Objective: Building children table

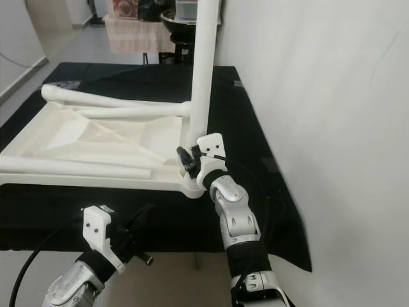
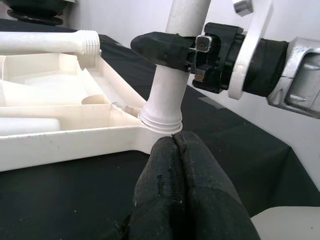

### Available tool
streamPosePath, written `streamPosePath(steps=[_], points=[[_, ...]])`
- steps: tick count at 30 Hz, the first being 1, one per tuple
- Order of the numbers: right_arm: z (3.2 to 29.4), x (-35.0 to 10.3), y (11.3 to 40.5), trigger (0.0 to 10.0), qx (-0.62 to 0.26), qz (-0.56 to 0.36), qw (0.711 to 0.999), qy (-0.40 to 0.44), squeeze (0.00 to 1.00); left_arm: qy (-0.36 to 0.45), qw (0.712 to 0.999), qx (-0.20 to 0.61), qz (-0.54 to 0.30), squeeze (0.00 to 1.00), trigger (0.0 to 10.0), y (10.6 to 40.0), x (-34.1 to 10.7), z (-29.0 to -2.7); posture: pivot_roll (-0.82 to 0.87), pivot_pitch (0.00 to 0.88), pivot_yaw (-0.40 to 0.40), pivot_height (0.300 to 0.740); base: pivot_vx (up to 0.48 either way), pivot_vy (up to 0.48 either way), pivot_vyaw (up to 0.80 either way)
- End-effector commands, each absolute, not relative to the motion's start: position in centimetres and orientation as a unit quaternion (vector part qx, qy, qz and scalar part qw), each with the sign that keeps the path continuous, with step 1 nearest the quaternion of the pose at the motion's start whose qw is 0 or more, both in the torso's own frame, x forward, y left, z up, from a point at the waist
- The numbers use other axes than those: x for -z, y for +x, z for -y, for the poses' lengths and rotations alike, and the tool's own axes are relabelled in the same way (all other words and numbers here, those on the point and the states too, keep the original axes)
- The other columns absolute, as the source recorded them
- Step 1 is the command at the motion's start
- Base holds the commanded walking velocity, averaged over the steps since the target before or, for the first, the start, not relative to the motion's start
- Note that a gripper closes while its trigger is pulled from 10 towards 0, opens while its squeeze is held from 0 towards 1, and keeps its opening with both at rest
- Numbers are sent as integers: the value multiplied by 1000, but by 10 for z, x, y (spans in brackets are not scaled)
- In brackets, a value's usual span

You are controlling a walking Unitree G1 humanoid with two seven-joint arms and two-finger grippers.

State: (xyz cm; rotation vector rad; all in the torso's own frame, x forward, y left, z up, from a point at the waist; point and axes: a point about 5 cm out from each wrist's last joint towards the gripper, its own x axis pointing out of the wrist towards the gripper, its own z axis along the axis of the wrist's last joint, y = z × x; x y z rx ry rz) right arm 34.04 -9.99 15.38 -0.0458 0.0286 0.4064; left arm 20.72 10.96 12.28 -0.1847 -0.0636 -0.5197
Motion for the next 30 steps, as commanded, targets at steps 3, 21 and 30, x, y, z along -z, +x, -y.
streamPosePath(steps=[3, 21, 30], points=[[103, -135, 334, 10000, -224, -69, 971, -40, 1000, -92, 961, 258, 25, 0, 10000, 207, -120, -111, 73, 37, -67, 740, 0, 0, 0], [95, -170, 350, 10000, -593, -33, 799, -96, 0, -79, 962, 263, 0, 0, 10000, 206, -111, -129, 128, 0, -38, 740, 0, 0, 0], [113, -179, 368, 2824, -548, -24, 834, -61, 0, -87, 962, 257, 15, 0, 10000, 210, -112, -116, 156, 0, -48, 740, 0, 0, 0]])
